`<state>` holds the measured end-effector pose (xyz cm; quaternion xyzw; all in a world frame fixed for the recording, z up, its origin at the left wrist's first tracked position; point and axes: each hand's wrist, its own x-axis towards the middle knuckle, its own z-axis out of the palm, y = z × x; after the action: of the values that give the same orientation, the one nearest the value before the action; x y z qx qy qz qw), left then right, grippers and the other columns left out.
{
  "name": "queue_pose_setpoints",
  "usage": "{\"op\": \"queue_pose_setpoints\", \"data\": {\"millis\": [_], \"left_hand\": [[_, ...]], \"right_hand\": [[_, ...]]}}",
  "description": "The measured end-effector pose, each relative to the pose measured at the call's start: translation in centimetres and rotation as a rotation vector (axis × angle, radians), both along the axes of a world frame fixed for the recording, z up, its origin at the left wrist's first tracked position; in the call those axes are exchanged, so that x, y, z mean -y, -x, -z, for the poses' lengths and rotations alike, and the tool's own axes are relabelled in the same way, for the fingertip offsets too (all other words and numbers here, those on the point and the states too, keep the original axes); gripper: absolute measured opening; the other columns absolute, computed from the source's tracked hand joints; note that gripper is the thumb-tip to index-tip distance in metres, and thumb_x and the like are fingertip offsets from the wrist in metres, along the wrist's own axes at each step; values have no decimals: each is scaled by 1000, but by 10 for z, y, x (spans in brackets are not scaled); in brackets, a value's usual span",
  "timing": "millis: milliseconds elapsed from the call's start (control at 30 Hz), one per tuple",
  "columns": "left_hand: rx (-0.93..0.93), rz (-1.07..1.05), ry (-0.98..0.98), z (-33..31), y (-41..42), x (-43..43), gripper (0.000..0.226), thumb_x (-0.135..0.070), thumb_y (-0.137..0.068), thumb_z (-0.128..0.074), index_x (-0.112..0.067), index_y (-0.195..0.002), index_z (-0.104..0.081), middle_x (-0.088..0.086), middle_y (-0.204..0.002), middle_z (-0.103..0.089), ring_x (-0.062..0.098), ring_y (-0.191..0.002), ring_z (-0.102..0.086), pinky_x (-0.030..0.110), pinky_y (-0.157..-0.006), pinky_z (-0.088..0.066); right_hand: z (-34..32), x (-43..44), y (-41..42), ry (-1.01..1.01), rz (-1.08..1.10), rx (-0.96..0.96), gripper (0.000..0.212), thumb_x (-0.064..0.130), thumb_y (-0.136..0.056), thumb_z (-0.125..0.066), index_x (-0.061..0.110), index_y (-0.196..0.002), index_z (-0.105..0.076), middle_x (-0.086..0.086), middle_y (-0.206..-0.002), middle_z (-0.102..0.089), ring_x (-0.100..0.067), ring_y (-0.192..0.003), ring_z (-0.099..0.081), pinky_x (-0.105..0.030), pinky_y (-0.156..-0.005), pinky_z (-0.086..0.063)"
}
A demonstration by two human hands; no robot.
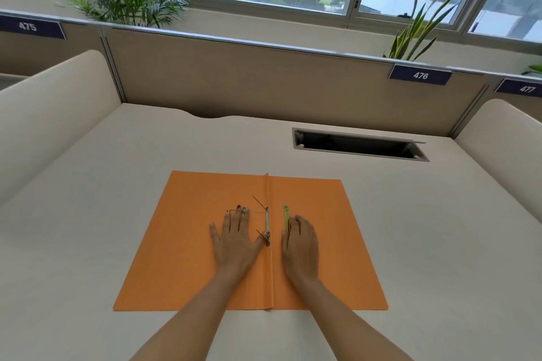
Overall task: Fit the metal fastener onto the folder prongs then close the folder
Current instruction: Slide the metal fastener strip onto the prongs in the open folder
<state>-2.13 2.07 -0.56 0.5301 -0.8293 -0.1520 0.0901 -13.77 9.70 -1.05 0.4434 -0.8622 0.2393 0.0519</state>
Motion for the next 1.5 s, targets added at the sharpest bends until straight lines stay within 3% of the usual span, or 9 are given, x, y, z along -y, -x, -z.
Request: {"op": "queue_pose_setpoints", "data": {"millis": [100,233,533,600,667,800,1100,1300,1500], "left_hand": [[3,-8,-26,-3,2,2,91,-78,-73,-10,-30,-150,-7,-7,-160,-4,18,-148,2,59,-115,7],[5,-17,-61,-9,4,5,83,-75,-81,-31,-33,-149,-9,-7,-160,-3,18,-148,4,65,-110,8],[-77,-101,-143,-21,9,11,92,-71,-71,-55,-36,-147,-16,-5,-160,-7,25,-148,4,67,-109,7],[-81,-108,-151,-21,10,11,92,-69,-71,-57,-36,-147,-17,-4,-160,-7,25,-148,5,67,-110,7],[-94,-117,-154,-20,11,10,90,-68,-71,-58,-35,-146,-20,-4,-160,-8,25,-148,5,67,-110,7],[-123,-143,-160,-18,13,7,88,-65,-72,-61,-34,-145,-24,-4,-160,-9,26,-148,4,65,-111,7],[-127,-165,-165,-17,14,4,85,-64,-72,-61,-34,-144,-25,-4,-160,-9,25,-148,4,64,-111,8],[-103,-165,-157,-15,15,2,87,-66,-75,-57,-34,-147,-20,-5,-160,-4,25,-148,6,64,-110,10],[-92,-170,-158,-15,16,1,88,-66,-75,-56,-33,-147,-18,-5,-160,-4,26,-148,7,64,-110,10]], "right_hand": [[-12,-5,-2,-33,104,-50,21,19,-77,-73,11,-96,-69,-8,-91,-64,-26,-86,-58,-36,-73,-51],[-14,-7,-3,-47,202,-63,14,15,-76,-77,13,-88,-70,-6,-78,-62,-25,-75,-55,-35,-63,-47],[-26,-7,-8,-58,294,78,33,0,-66,-82,5,-95,-67,-11,-76,-67,-28,-69,-61,-38,-62,-51],[-33,-6,-8,-96,300,97,23,-10,-69,-75,4,-85,-65,-13,-73,-66,-31,-67,-61,-39,-61,-50],[-41,-8,-4,-135,294,143,19,-15,-79,-59,2,-86,-63,-16,-82,-67,-34,-76,-61,-40,-69,-48],[-49,-8,7,-176,296,214,23,-8,-87,-46,5,-99,-62,-13,-101,-66,-32,-95,-61,-35,-77,-45],[-50,-15,7,-176,323,317,11,10,-90,-60,8,-100,-59,-12,-106,-63,-32,-100,-57,-37,-80,-45],[-56,-18,1,-172,307,280,15,-4,-88,-51,5,-98,-60,-13,-100,-64,-32,-97,-58,-38,-76,-47],[-62,-16,4,-196,334,361,23,-8,-83,-46,4,-91,-65,-15,-97,-67,-35,-95,-59,-34,-70,-44]]}}
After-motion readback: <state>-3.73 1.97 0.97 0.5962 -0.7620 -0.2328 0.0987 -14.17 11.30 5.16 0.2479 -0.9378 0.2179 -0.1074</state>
